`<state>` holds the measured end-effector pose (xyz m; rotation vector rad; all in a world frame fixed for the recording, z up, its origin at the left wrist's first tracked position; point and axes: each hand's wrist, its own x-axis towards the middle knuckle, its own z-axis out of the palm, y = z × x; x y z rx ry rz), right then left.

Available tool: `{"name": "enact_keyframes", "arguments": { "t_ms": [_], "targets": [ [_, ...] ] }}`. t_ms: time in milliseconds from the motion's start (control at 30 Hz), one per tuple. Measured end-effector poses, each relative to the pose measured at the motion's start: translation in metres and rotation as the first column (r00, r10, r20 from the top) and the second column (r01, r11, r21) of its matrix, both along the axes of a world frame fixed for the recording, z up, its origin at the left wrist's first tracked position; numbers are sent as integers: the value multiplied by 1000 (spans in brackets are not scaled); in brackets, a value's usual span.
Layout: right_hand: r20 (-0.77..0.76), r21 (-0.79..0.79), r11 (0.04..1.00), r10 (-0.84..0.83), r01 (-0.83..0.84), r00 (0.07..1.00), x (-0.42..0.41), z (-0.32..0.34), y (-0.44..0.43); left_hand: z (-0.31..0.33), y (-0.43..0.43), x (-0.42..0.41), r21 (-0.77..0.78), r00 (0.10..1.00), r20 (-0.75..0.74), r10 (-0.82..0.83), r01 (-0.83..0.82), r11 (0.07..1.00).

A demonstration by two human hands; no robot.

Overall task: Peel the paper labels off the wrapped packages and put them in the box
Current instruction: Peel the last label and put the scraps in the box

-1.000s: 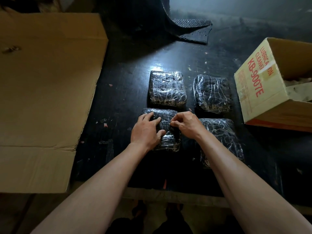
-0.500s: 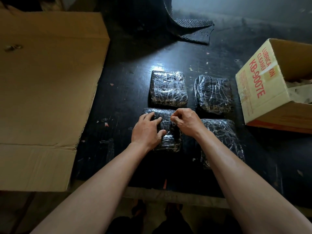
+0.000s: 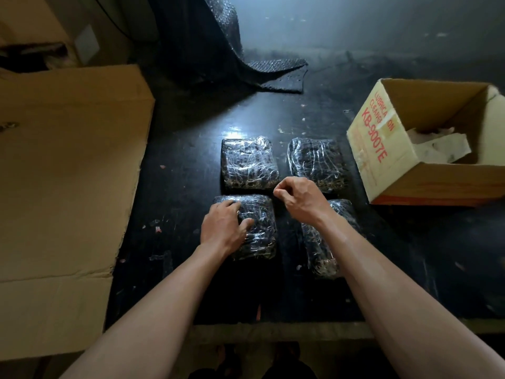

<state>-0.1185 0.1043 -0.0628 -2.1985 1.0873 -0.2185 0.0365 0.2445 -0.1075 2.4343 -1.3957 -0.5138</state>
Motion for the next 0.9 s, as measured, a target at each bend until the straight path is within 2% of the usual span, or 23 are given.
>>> {"name": "enact_keyframes", "arguments": {
  "t_ms": [100,333,533,733,900],
  "targets": [
    [16,-30,999,-34,34,999,-21,21,-12,15,-17,-12,-76,999,-32,-12,10,997],
    [14,-105,982,-154,154,988,-92,74,-63,58,-102,-69,-238,982,-103,-159,131,962],
    [50,-227,918,-323,326,945,-167,94,-135,87,-198,-145,-341,960,-161,-228,162,926],
    [65,-310,842,-444,441,894,-226,91,-195,80,-277,-210,-316,919,-329,-216,109,943],
    [51,-300,836,-468,461,882,-247,74,-232,59,-307,-242,-323,864,-459,-205,52,945]
  ]
}}
